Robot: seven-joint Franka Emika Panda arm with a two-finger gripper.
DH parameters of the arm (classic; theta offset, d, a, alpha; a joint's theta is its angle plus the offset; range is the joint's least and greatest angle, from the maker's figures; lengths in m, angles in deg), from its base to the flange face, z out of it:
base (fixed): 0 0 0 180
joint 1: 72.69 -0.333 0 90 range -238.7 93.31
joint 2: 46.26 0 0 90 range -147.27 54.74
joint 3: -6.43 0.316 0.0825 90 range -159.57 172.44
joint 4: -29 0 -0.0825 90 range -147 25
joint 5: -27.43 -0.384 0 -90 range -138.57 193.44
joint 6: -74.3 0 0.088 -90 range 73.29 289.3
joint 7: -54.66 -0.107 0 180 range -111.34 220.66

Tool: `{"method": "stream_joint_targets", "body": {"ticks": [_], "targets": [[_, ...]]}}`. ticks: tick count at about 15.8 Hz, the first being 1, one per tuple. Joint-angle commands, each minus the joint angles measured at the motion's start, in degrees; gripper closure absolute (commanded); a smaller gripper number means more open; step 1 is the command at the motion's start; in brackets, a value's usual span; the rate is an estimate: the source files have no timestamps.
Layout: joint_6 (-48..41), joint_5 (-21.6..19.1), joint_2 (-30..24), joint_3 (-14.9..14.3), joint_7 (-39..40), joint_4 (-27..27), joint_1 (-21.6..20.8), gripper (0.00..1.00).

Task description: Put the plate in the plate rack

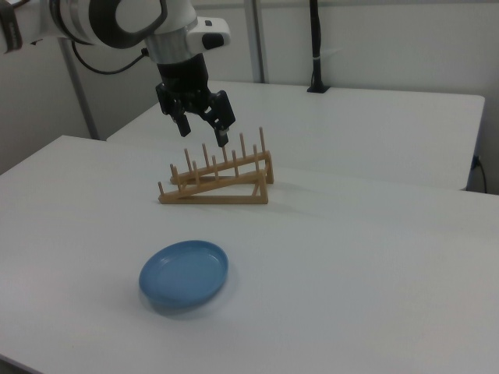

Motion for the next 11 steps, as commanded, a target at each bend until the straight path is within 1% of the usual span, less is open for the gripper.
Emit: {"method": "stream_joint_targets", "body": {"ticks": [1, 4, 7, 8, 11], "targets": [[-1.6, 1.4, -0.7, 0.2, -1.6, -0.2, -0.4, 0.0], [-1.4, 1.7, -0.4, 0.2, 1.1, -0.3, 0.0, 0.0], [-1.8, 2.0, 0.1, 0.2, 10.9, -0.3, 0.3, 0.0], [-2.3, 3.1, 0.1, 0.2, 13.4, -0.4, 0.3, 0.0], [-3.6, 8.9, 0.3, 0.5, 14.3, -0.9, -0.1, 0.0]]}}
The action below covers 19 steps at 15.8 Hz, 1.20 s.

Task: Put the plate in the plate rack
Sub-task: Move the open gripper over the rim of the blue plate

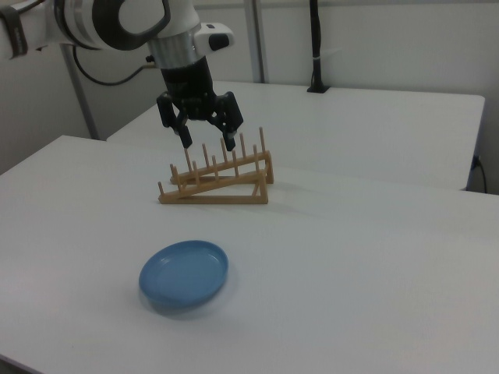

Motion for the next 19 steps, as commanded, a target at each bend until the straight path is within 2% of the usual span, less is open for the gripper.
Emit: {"method": "stream_joint_targets", "body": {"ticks": [1, 3, 5, 8, 10, 13, 16, 19], "targets": [[-1.6, 5.4, -0.3, 0.7, 2.9, -1.2, -0.1, 0.0], [-1.1, 6.8, 1.2, 0.9, 3.5, -1.9, 0.0, 0.0], [-0.2, 10.3, 2.2, 1.4, 7.4, -2.7, 0.1, 0.0], [1.9, 10.4, 2.7, 1.4, 10.8, -5.8, 0.7, 0.0], [1.8, 9.6, 3.4, 1.4, 11.8, -5.9, 1.8, 0.0], [1.2, 5.6, 4.0, 1.4, 13.6, -7.5, 2.9, 0.0], [1.6, -4.1, 4.0, 0.9, 13.9, -9.8, 5.3, 0.0], [2.1, -9.7, 4.0, 0.6, 15.4, -12.8, 7.8, 0.0]]}}
